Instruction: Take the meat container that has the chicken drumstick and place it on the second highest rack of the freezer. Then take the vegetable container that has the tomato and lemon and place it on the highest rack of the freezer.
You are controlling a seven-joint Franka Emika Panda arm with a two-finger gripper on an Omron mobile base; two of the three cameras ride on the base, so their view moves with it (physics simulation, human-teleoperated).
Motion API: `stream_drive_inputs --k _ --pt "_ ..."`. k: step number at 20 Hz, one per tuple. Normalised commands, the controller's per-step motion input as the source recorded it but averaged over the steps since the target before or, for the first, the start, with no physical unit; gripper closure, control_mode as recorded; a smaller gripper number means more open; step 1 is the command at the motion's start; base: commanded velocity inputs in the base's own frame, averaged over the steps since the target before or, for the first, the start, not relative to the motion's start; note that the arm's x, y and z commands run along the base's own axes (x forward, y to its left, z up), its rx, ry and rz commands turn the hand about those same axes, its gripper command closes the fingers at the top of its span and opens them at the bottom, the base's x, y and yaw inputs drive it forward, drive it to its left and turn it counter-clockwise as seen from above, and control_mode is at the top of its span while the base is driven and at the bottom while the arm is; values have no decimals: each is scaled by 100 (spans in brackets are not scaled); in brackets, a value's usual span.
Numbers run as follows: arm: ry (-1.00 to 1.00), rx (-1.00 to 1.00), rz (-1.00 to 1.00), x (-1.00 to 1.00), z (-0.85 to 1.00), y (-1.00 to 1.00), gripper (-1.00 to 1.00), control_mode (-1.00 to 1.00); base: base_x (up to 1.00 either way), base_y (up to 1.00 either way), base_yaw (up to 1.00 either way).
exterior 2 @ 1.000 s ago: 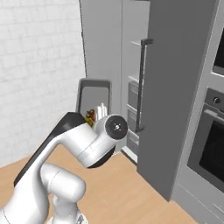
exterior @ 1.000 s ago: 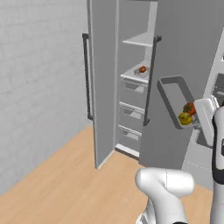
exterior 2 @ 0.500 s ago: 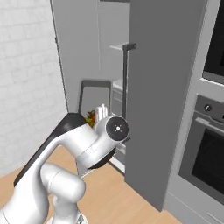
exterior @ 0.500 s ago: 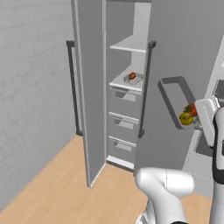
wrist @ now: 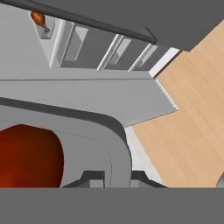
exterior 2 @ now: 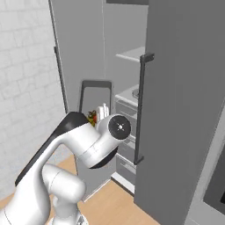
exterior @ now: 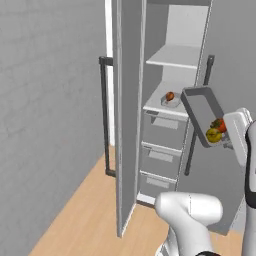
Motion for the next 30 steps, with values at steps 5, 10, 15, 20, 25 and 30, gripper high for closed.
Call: stream_drive_inputs --k 5,10,15,20,25,30 --pt "0 0 0 0 0 0 100 100 76 3 -16" --pt "0 0 0 0 0 0 100 100 80 6 -16" --pt "0 0 0 0 0 0 100 100 62 45 -22" --pt "0 0 0 0 0 0 100 100 38 31 -25" --pt "0 0 0 0 0 0 100 100 19 0 -26" --pt "0 0 0 0 0 0 100 100 55 25 -25"
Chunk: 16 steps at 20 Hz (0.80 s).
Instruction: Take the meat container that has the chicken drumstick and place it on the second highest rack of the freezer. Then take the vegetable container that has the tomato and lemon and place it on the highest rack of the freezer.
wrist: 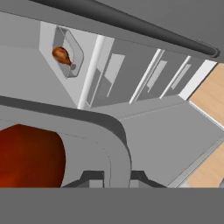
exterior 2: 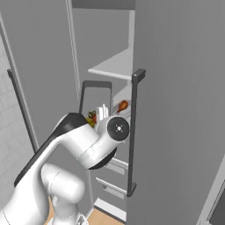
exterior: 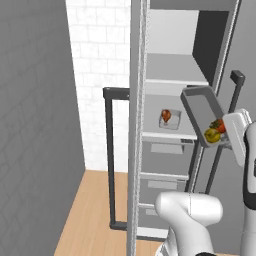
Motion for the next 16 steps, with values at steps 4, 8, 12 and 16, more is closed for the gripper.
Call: stream_drive_inputs --k 4,8,12,16 --pt "0 0 0 0 0 0 100 100 86 48 -10" --pt "0 0 0 0 0 0 100 100 77 46 -11" --pt "0 -2 -10 35 39 40 100 -100 0 0 0" --pt "0 0 -14 24 68 19 100 -100 0 0 0"
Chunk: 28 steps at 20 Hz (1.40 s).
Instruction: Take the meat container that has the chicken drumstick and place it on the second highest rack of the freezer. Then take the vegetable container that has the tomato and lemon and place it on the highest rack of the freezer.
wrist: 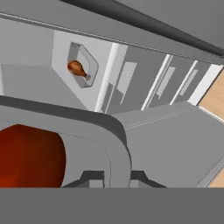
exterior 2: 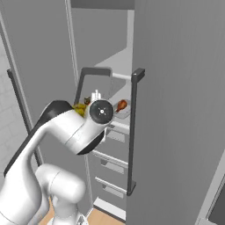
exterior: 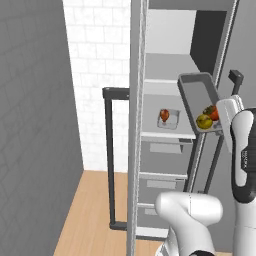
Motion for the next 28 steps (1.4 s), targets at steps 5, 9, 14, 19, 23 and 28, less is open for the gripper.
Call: stream_drive_inputs --k 5,9,14,19,23,28 --pt "5 0 -22 39 38 8 100 -100 0 0 0" --pt "1 0 -23 45 21 15 100 -100 0 0 0" --pt "1 0 -19 47 13 6 100 -100 0 0 0" --pt "1 0 -13 36 6 0 100 -100 0 0 0" --pt "-3 0 -12 29 0 2 100 -100 0 0 0" --pt "-2 0 -1 45 9 4 100 -100 0 0 0"
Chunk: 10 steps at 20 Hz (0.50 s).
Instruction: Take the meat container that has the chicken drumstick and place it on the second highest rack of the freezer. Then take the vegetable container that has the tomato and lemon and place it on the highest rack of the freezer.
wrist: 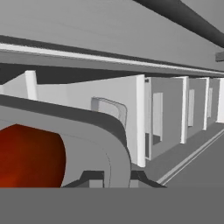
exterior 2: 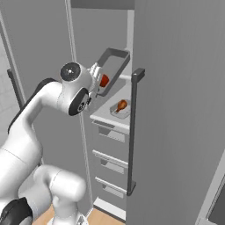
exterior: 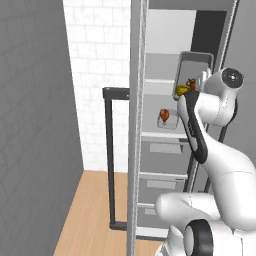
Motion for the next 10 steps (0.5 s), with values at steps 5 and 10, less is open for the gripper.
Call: stream_drive_inputs --k 5,10 --pt "1 0 6 35 25 -3 100 -100 0 0 0" --pt "3 0 6 20 35 0 100 -100 0 0 0"
